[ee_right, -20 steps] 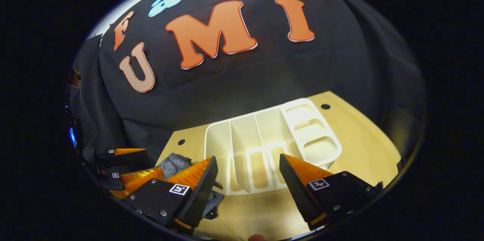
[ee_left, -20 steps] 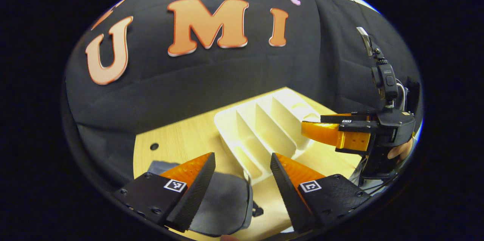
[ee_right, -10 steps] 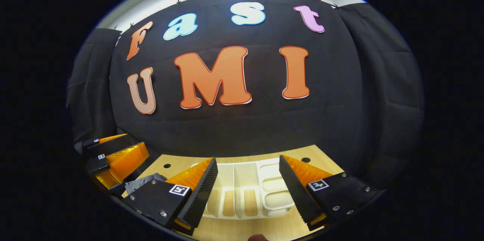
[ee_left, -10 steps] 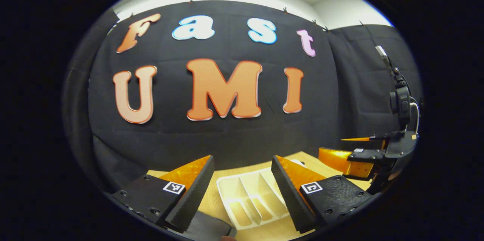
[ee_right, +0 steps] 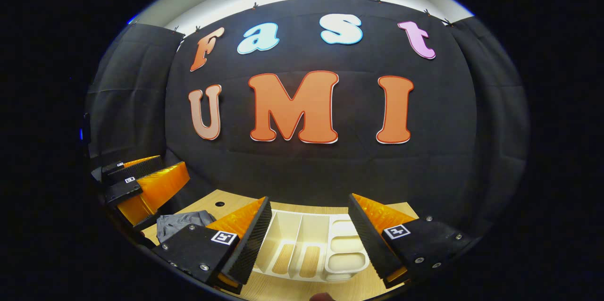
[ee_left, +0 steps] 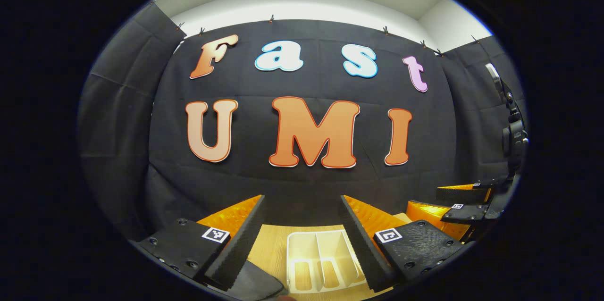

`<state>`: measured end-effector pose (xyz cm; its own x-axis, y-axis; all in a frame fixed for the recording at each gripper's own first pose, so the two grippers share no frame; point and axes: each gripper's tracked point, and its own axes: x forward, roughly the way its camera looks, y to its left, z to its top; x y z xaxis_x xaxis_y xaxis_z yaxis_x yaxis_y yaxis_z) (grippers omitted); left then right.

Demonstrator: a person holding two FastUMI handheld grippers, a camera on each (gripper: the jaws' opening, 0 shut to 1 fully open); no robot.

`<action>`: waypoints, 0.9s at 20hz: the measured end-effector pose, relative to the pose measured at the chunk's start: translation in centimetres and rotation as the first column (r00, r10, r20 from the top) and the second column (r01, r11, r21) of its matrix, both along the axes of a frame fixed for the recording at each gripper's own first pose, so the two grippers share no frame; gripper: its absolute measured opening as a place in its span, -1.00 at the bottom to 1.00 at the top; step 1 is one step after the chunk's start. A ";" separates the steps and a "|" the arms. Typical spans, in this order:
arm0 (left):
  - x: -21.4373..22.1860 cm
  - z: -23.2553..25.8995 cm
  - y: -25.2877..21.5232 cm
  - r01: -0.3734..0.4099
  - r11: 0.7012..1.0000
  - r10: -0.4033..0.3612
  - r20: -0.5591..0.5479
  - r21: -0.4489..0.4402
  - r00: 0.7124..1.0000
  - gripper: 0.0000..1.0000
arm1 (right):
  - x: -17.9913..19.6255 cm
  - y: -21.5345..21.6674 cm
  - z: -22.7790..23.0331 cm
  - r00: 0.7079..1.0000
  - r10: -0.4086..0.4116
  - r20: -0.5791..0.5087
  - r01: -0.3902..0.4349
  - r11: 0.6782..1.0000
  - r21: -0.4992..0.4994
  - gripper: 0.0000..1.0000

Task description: Open the schoolbag, grab two books from the bookshelf and put them into the schoolbag.

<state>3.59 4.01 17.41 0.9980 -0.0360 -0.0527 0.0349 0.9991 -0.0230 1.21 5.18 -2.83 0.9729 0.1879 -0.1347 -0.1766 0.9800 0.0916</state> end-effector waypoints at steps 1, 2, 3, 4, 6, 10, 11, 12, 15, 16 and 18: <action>-0.2 0.1 -0.1 -0.005 1.000 0.005 0.003 0.001 1.000 0.93 | 0.0 0.3 -0.2 1.000 0.010 -0.011 -0.010 1.000 0.001 0.94; -0.5 0.1 -0.2 -0.010 1.000 0.010 0.000 0.002 1.000 0.93 | 0.1 0.4 -0.5 1.000 0.014 -0.021 -0.014 1.000 0.002 0.94; -0.6 0.3 -0.2 -0.010 1.000 0.010 0.004 0.000 1.000 0.92 | -0.1 0.3 -0.7 1.000 0.010 -0.020 -0.010 1.000 0.005 0.94; -0.6 0.4 -0.2 -0.010 1.000 0.010 0.005 -0.001 1.000 0.93 | -0.3 0.1 -0.6 1.000 0.003 -0.014 -0.003 1.000 0.009 0.94; -0.5 0.3 -0.2 0.002 1.000 -0.002 0.001 0.000 1.000 0.93 | -0.3 -0.1 -0.1 1.000 -0.021 -0.003 0.021 1.000 0.006 0.95; 0.0 0.9 -0.7 0.028 1.000 -0.028 0.031 0.010 0.999 0.93 | -1.8 -2.7 0.7 0.997 -0.061 0.050 0.061 0.998 -0.005 0.95; 0.2 0.9 -1.1 0.039 0.999 -0.040 0.037 0.023 0.998 0.93 | -1.8 -3.2 0.9 0.996 -0.073 0.057 0.073 0.997 -0.005 0.93; 0.3 1.1 -1.3 0.045 0.998 -0.047 0.034 0.045 0.998 0.93 | -1.7 -3.5 1.0 0.995 -0.083 0.058 0.082 0.997 0.007 0.94; 0.4 2.1 -1.9 0.053 0.995 -0.058 0.061 0.081 0.996 0.93 | -1.6 -3.5 1.2 0.995 -0.079 0.053 0.077 0.996 0.045 1.00; 0.3 2.6 -1.8 0.052 0.995 -0.059 0.075 0.086 0.995 0.93 | -1.6 -3.5 0.8 0.995 -0.080 0.051 0.078 0.996 0.032 0.93; 0.0 2.7 -1.8 0.047 0.995 -0.055 0.086 0.093 0.995 0.92 | -1.4 -3.1 0.5 0.997 -0.064 0.046 0.064 0.998 0.007 0.94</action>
<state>3.63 2.25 20.10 0.9958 -0.0863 0.0299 0.0839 0.9938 0.0730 -0.22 2.10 -2.31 0.9881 0.1259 -0.0883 -0.1180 0.9889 0.0902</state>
